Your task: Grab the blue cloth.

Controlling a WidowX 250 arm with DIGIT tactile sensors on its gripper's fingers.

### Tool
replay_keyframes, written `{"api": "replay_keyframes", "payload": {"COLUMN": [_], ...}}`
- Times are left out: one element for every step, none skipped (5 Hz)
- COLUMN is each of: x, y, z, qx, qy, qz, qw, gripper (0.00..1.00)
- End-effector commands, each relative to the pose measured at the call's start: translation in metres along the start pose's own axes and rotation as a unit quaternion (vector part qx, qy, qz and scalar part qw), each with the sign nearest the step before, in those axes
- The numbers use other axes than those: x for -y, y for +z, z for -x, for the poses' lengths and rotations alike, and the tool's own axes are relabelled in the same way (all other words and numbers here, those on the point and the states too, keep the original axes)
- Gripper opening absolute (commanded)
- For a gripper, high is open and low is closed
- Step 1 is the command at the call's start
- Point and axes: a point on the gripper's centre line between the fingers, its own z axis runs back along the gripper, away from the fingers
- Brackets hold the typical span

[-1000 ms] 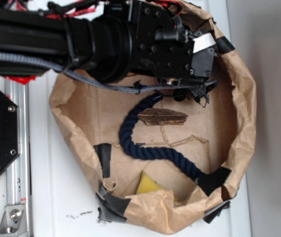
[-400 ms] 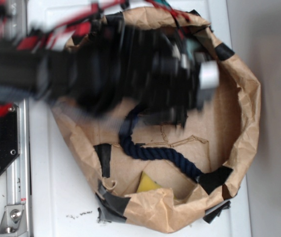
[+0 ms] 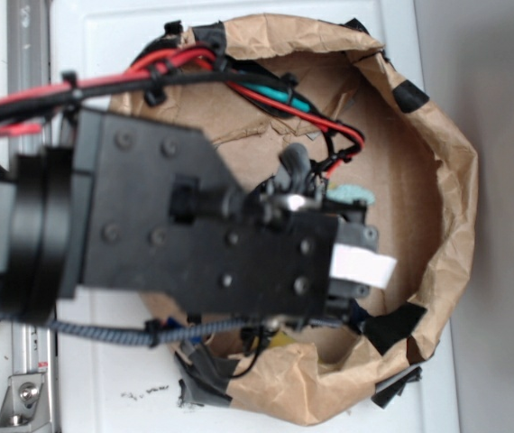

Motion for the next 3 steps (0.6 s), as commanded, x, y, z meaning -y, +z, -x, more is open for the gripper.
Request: {"api": "replay_keyframes", "payload": {"x": [-0.0555,-0.0580,-0.0538], "y": [0.0216,0.0230,0.0209], "z": [0.0002,-0.0005,0.0038], "qx": [0.030,0.027,0.012], "qy": [0.060,0.060,0.086], "qz": [0.027,0.029,0.019], "qw": [0.997,0.997,0.996], "gripper": [0.00,0.00,0.00]}}
